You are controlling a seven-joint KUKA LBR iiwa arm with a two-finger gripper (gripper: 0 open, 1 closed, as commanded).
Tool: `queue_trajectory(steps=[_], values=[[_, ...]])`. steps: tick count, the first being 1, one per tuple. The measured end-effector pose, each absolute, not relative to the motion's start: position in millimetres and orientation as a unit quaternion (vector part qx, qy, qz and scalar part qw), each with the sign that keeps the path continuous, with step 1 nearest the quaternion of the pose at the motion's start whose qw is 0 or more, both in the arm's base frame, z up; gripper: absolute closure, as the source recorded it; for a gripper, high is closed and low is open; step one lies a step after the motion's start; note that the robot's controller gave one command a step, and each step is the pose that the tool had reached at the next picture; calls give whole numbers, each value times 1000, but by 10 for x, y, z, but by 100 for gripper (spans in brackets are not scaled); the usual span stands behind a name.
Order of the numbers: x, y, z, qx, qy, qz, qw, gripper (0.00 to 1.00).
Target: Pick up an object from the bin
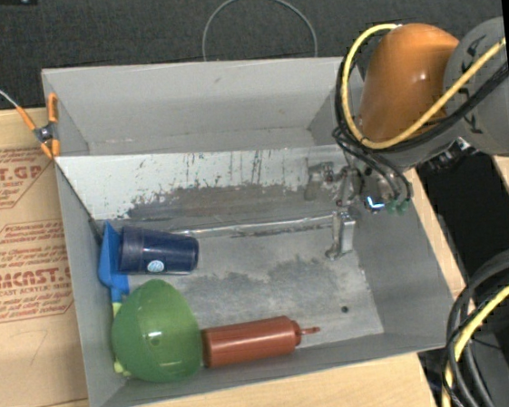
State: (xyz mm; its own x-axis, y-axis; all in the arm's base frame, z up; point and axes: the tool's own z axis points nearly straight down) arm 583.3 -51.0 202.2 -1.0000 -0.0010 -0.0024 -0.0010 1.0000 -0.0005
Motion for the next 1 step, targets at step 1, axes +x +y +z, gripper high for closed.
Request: queue_trajectory(steps=[1], values=[[5801,-449,986,-57,998,0,1,0]])
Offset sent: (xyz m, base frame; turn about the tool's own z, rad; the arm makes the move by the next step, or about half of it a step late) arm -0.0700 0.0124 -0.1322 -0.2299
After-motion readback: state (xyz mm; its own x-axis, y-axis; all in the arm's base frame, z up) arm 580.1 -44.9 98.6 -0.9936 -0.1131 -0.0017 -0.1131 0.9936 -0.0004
